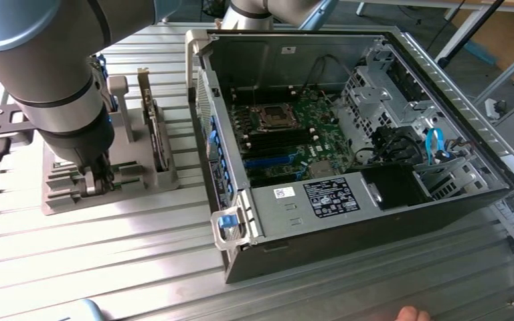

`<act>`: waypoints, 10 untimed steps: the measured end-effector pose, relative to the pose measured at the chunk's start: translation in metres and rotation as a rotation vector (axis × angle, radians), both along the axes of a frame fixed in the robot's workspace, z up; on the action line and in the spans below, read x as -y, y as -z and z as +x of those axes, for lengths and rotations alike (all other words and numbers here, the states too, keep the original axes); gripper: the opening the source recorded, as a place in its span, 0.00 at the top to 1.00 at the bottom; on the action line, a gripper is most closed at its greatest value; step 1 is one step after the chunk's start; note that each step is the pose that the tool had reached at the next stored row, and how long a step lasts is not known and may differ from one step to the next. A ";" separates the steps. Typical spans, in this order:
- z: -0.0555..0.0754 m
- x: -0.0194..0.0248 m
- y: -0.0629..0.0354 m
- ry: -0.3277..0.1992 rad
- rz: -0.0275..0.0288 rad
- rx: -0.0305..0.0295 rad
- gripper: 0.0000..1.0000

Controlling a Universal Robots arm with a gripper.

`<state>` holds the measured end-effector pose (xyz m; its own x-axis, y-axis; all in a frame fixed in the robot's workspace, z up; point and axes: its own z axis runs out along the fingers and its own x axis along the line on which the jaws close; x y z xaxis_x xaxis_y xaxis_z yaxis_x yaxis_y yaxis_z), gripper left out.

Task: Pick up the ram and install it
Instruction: 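Pick up the ram and move it above insertion slot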

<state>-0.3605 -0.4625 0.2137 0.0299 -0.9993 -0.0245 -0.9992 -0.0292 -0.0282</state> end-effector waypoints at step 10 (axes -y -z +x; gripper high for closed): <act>0.001 -0.0008 0.0027 0.000 0.0000 0.0000 0.76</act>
